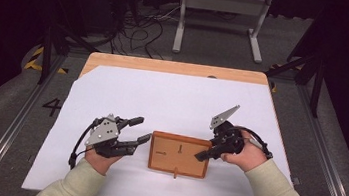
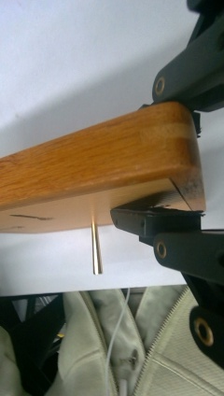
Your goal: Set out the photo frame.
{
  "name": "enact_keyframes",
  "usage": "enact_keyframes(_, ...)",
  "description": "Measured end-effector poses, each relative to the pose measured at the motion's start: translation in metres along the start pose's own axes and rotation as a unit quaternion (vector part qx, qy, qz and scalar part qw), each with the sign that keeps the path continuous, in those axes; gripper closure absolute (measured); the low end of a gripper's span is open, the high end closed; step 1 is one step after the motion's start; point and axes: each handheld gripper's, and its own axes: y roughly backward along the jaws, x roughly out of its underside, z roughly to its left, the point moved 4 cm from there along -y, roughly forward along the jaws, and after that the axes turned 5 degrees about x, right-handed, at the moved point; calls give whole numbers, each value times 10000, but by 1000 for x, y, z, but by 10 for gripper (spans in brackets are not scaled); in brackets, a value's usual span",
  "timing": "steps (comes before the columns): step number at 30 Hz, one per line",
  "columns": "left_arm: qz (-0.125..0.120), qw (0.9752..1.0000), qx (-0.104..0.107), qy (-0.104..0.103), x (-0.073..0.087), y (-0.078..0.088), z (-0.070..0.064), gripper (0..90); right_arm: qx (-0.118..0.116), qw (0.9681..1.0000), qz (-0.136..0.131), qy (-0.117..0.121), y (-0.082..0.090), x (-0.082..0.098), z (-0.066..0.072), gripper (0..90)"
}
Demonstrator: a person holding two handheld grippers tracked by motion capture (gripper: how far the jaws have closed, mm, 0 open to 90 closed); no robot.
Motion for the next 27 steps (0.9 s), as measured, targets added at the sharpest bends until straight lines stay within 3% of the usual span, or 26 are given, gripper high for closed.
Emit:
enact_keyframes(6, -26, 9997, -162, 199, 5, 6, 11, 432, -102, 9993, 45, 348, 3, 1, 10, 688)
enact_keyframes(7, 4, 9994, -178, 311, 7, 6, 14, 431, -195, 9986, 96, 482, 3, 1, 15, 707)
enact_keyframes(18, 94, 9989, -150, 424, 12, 5, 17, 430, -74, 9973, 131, 714, 5, -3, 19, 711)
enact_keyframes(20, 83, 9985, -154, 510, 14, 4, 18, 430, 35, 9954, 117, 949, 6, -5, 22, 712)
enact_keyframes(22, 101, 9983, -165, 549, 16, 4, 19, 431, 312, 9914, 41, 1271, 7, -7, 24, 711)
enact_keyframes(24, 86, 9981, -159, 582, 16, 5, 20, 431, 490, 9884, -14, 1440, 9, -7, 24, 711)
enact_keyframes(27, 93, 9980, -155, 603, 16, 5, 20, 431, 793, 9801, -75, 1819, 12, -4, 21, 711)
